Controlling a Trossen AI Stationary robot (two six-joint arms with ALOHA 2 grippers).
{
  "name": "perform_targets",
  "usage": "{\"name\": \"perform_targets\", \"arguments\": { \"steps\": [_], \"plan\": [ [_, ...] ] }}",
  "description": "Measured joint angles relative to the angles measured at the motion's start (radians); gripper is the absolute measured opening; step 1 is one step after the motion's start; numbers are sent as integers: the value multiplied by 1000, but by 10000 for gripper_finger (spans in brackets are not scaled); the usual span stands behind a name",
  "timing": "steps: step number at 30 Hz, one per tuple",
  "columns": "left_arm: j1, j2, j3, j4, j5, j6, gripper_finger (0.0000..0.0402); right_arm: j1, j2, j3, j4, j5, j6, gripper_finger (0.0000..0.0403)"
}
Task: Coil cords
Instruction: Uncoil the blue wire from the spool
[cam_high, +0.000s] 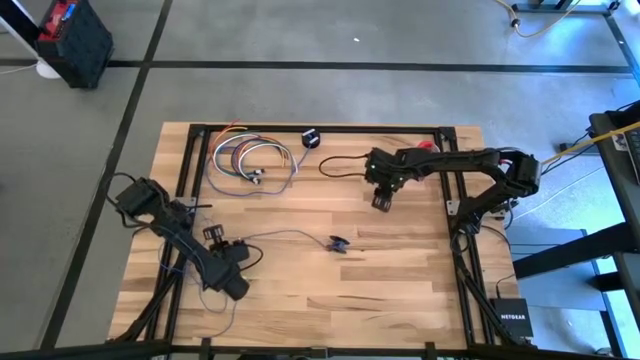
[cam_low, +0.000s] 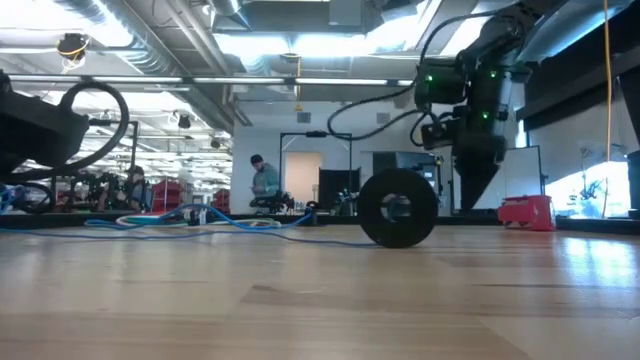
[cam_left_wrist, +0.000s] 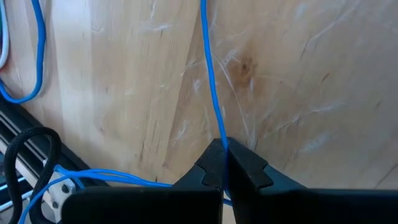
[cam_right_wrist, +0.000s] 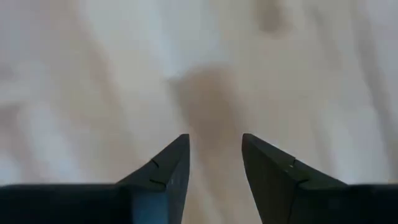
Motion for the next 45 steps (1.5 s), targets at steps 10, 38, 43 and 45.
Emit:
{"name": "perform_targets", "arguments": {
  "steps": [10,38,43,45],
  "plan": [
    [16,-1,0,8,-9,5,1,286,0,0,270,-95,54,152],
    [17,1,1,8,-20,19,1,543,47,2,486,20,263,132],
    [17,1,1,8,-20,19,1,543,113,2,525,-8,266,105],
    [17,1,1,8,-20,19,1,543,127,2,532,-3,259,94]
  ]
}}
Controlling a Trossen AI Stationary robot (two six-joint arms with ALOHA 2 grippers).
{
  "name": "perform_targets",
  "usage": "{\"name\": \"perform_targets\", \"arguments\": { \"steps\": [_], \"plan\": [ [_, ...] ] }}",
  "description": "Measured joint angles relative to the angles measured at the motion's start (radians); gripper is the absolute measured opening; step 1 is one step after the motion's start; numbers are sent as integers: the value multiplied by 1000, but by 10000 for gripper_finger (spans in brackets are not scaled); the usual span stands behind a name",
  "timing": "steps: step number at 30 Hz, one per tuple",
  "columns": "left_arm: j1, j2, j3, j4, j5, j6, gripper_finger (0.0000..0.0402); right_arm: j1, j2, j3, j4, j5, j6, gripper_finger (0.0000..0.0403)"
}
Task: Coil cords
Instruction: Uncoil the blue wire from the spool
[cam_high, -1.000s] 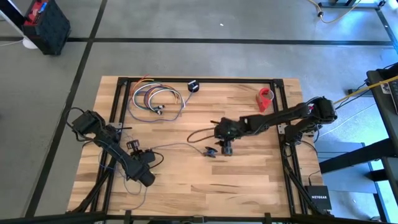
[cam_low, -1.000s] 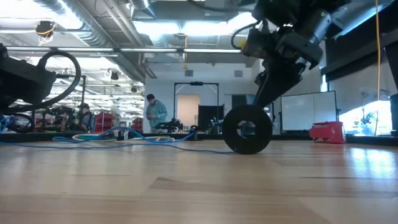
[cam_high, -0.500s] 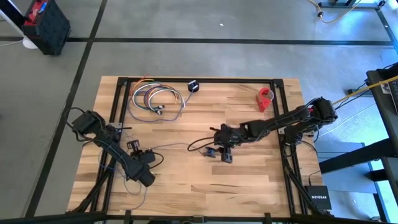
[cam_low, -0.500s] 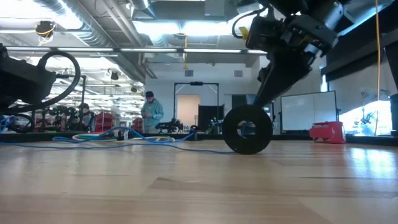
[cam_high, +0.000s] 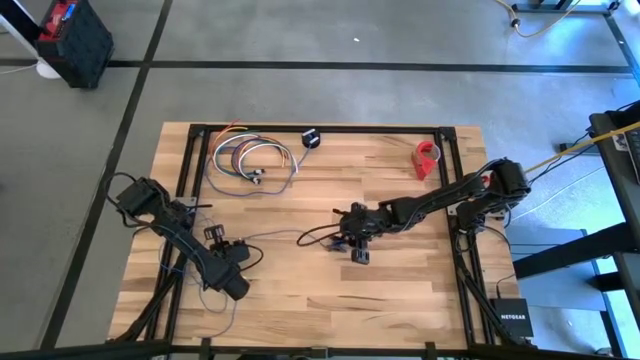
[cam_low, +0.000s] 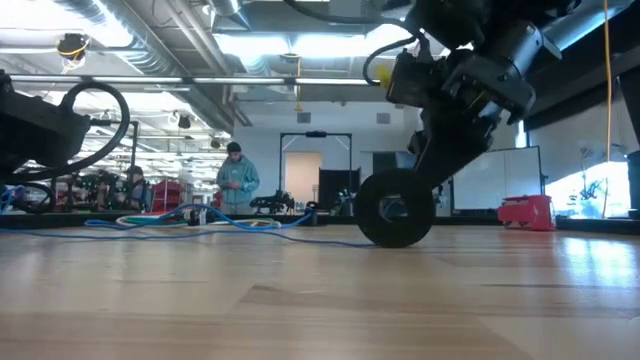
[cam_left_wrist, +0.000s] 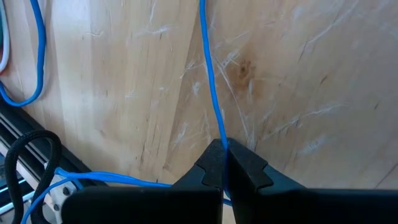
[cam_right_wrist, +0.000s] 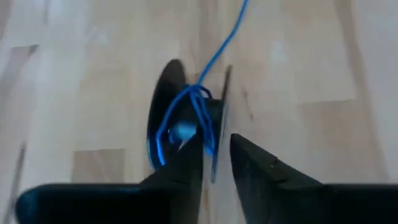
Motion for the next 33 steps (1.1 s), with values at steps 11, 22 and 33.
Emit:
{"name": "perform_targets", "arguments": {
  "steps": [11,22,33],
  "plan": [
    [1,3,45,2,-5,7,1,1,-56,0,-10,205,-110,17],
    [1,0,64,59,-13,22,1,10,-66,0,10,617,-293,5],
    [0,-1,65,61,-8,33,1,12,22,0,-76,751,-431,11]
  ]
}}
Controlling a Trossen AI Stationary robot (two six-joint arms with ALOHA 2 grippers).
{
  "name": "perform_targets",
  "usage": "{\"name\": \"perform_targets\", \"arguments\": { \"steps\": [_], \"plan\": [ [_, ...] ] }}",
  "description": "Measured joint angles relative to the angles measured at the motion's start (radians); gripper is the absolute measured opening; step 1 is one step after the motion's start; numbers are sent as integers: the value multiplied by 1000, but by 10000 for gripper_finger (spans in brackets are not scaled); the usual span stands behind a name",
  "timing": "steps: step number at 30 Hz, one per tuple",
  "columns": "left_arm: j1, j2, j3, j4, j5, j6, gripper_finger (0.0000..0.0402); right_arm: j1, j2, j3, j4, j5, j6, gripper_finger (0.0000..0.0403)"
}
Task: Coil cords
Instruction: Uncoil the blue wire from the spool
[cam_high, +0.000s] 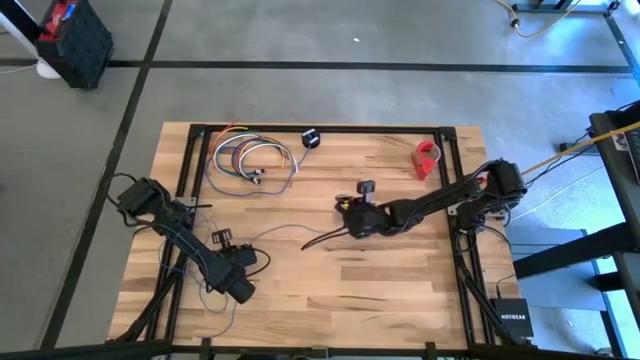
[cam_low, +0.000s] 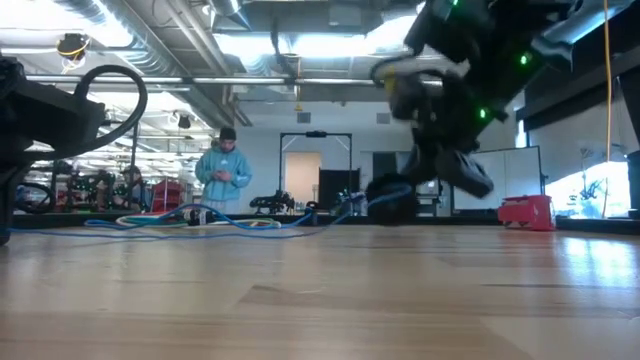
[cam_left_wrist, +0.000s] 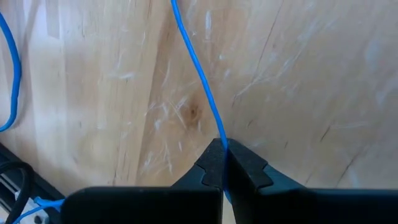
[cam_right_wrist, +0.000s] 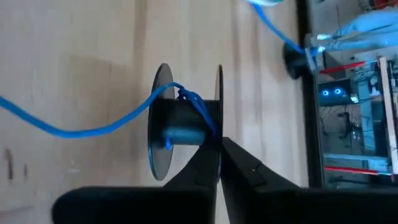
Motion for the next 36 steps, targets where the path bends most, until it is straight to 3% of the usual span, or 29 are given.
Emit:
{"name": "perform_targets", "arguments": {
  "steps": [8,15,19,28,31,36],
  "plan": [
    [0,0,0,0,3,5,1,2,98,2,2,6,-44,53],
    [0,-1,1,-1,16,9,1,56,60,1,-22,-26,-34,145],
    [0,-1,1,-1,27,9,1,99,3,25,-149,-42,12,186],
    [7,-1,2,-2,16,-41,4,105,-70,29,-203,-181,187,199],
    [9,-1,2,-4,19,-41,30,105,-70,29,-207,-196,200,198],
    [10,2,47,-33,30,-49,114,105,-70,29,-217,-189,202,198]
  ]
}}
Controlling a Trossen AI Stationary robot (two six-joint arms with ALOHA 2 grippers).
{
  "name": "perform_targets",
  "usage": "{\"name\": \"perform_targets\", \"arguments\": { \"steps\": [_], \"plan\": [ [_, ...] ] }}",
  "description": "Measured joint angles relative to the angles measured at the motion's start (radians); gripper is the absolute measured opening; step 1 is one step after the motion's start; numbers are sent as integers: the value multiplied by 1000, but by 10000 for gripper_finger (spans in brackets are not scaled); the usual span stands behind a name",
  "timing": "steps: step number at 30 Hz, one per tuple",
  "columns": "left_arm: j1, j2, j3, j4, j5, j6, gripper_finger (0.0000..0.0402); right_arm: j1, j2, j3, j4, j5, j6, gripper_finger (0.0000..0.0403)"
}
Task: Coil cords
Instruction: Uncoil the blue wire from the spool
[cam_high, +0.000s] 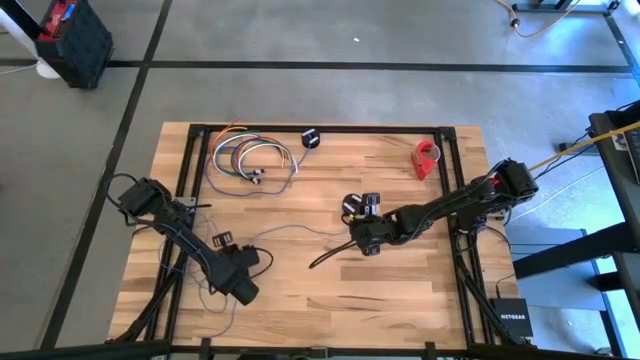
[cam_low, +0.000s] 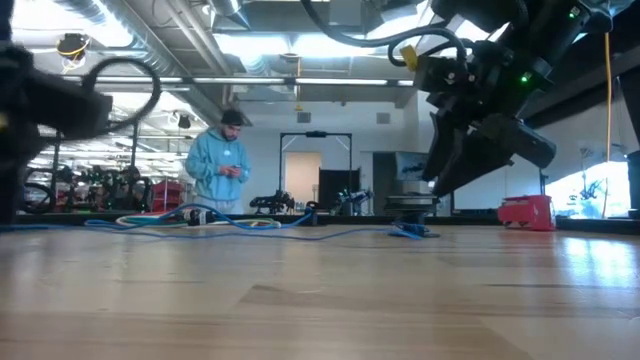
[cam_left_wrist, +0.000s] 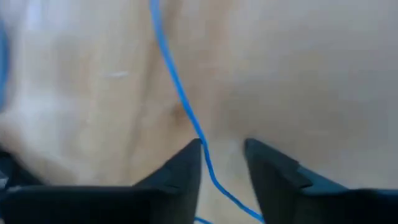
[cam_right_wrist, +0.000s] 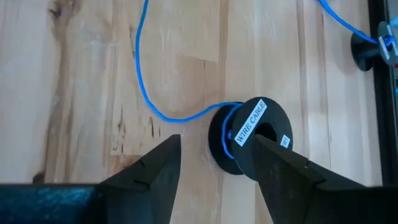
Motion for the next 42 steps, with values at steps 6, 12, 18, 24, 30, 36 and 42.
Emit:
{"name": "perform_targets", "arguments": {
  "steps": [6,12,18,24,30,36,42],
  "plan": [
    [-3,0,132,-120,35,71,176,0,-7,0,-27,-9,2,198],
    [-2,0,315,-155,-36,223,182,0,-29,0,-60,-6,17,198],
    [39,-1,452,-149,-209,402,182,-9,-40,0,-60,-8,15,198],
    [70,-2,483,-173,-62,430,182,-41,-40,-21,-61,-78,18,198],
    [54,-24,494,-174,293,339,182,-42,-40,-41,-38,-78,19,198],
    [60,-111,509,-120,85,392,182,-40,-40,-41,28,-89,19,198],
    [62,-106,499,-351,-477,227,182,-40,-40,-41,40,-91,18,198]
  ]
}}
